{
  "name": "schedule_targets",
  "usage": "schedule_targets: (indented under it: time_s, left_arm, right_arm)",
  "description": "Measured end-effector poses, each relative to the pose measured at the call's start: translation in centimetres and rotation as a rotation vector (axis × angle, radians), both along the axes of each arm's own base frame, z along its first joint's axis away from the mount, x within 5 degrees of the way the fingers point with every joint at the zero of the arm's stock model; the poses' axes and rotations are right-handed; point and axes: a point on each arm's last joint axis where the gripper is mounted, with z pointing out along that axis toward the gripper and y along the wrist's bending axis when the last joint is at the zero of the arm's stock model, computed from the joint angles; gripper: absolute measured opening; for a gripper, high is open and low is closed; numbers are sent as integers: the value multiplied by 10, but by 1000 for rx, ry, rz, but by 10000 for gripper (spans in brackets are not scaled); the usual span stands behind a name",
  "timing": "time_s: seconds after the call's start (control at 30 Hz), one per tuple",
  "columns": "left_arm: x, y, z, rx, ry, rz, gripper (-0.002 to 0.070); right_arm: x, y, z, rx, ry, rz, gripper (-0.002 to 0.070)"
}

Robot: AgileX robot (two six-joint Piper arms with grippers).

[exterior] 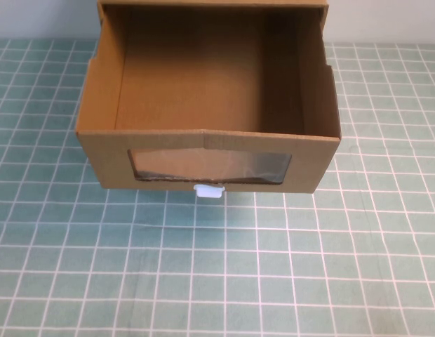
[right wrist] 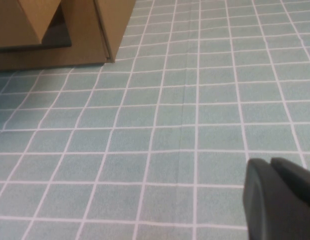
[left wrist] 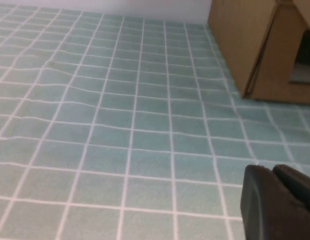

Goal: Close the shoe box

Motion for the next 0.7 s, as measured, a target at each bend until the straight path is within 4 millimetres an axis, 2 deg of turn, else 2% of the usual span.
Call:
schedule_targets:
  time_s: [0.23, 0.4, 0.5, 0.57, 0.7]
  left_arm:
    - [2, -2, 12, -357, -97, 36, -5]
    - [2, 2, 22, -429, -207, 61, -5]
    - [1, 0, 26, -464, -187, 51, -5]
    - [1, -3, 39, -449, -139, 27, -5]
    - [9, -11, 85, -349, 29, -38, -5]
  right_arm:
    - [0, 0, 0, 0, 2, 0, -13]
    - [0, 0, 0, 0, 2, 0, -13]
    - [0, 0, 0, 0, 2, 0, -13]
    - [0, 0, 0, 0, 2, 0, -13]
    - [0, 0, 0, 0, 2, 0, -13]
